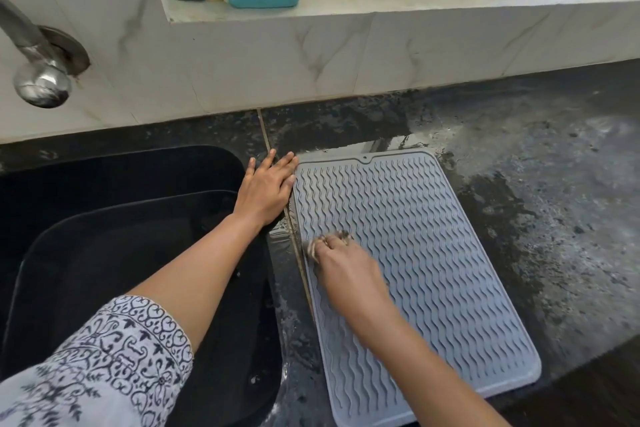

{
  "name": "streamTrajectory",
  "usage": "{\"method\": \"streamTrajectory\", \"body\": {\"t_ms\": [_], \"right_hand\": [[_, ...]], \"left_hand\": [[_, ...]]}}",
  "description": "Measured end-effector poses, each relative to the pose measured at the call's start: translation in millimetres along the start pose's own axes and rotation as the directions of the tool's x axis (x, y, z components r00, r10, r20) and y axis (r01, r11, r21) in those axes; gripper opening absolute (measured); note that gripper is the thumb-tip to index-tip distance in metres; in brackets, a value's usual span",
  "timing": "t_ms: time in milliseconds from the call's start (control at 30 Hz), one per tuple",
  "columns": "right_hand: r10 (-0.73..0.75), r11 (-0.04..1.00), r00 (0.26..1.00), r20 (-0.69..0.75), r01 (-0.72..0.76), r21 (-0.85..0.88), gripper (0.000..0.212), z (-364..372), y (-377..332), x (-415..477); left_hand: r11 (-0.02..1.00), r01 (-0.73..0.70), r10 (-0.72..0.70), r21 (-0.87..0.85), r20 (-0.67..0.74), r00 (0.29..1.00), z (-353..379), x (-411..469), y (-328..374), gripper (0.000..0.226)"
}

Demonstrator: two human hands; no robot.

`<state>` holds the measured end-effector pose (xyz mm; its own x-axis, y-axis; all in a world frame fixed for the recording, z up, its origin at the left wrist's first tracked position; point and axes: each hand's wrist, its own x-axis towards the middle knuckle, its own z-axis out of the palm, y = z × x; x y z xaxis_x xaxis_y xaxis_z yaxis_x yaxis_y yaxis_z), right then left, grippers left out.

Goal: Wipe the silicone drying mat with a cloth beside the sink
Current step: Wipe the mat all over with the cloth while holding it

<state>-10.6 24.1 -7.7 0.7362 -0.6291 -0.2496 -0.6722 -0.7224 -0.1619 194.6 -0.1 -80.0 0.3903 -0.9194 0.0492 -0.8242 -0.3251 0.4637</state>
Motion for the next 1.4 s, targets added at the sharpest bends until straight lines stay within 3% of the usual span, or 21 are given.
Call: {"method": "streamTrajectory", "body": {"t_ms": [100, 200, 300, 433, 633, 767, 833, 933, 1033, 1133, 1300, 1400], "right_hand": [[0.038, 0.998, 0.998, 0.052, -0.04, 0.051, 0.022, -24, 9, 15], [0.072, 0.986, 0.988, -0.139, -0.049, 0.161, 0.033, -20, 9, 59], [0.046, 0.986, 0.98, -0.192, -0.014, 0.166, 0.048, 10, 6, 92], [0.005, 0.994, 0.973, -0.23, 0.021, 0.108, 0.046, 23, 13, 87], [-0.011, 0.997, 0.999, -0.053, 0.016, 0.081, 0.049, 17, 3, -11], [-0.053, 0.996, 0.994, 0.098, 0.046, 0.07, 0.032, -4, 9, -33], [-0.014, 0.986, 1.0, 0.016, 0.011, 0.164, 0.028, -17, 10, -14], [0.121, 0.968, 0.977, -0.175, -0.077, 0.24, 0.038, -11, 9, 38], [0.161, 0.978, 0.966, -0.203, -0.13, 0.161, 0.054, 21, 3, 72], [0.152, 0.985, 0.947, -0.284, -0.121, 0.125, 0.051, 37, 5, 77], [0.046, 0.996, 0.957, -0.287, -0.021, 0.091, 0.045, 34, 12, 53], [0.012, 0.996, 0.981, -0.192, 0.005, 0.085, 0.048, 25, 8, 0]], "left_hand": [[1.0, 0.0, 0.0, -0.015, -0.017, 1.0, 0, 0, 0, 0.044], [1.0, 0.002, -0.003, -0.015, -0.02, 1.0, 0, 1, -1, 0.044], [1.0, 0.0, 0.0, -0.023, -0.017, 1.0, 1, 1, -2, 0.043], [1.0, 0.007, -0.008, -0.023, -0.015, 1.0, 1, 0, -2, 0.043], [1.0, -0.002, 0.002, -0.018, -0.006, 1.0, -1, -3, 1, 0.048], [1.0, -0.004, 0.004, -0.017, -0.012, 1.0, -2, -2, 1, 0.049], [1.0, -0.003, 0.003, -0.011, -0.012, 1.0, -2, -2, 1, 0.049], [1.0, -0.002, 0.002, -0.003, -0.019, 1.0, -1, -2, 1, 0.049], [1.0, -0.007, 0.008, 0.011, -0.018, 1.0, 0, -1, -1, 0.049], [1.0, -0.009, 0.009, 0.019, -0.019, 1.0, 1, 0, -1, 0.049], [1.0, -0.01, 0.01, 0.022, -0.015, 1.0, 1, -1, -1, 0.049], [1.0, -0.008, 0.008, 0.015, -0.007, 1.0, 1, -1, -1, 0.049]]}}
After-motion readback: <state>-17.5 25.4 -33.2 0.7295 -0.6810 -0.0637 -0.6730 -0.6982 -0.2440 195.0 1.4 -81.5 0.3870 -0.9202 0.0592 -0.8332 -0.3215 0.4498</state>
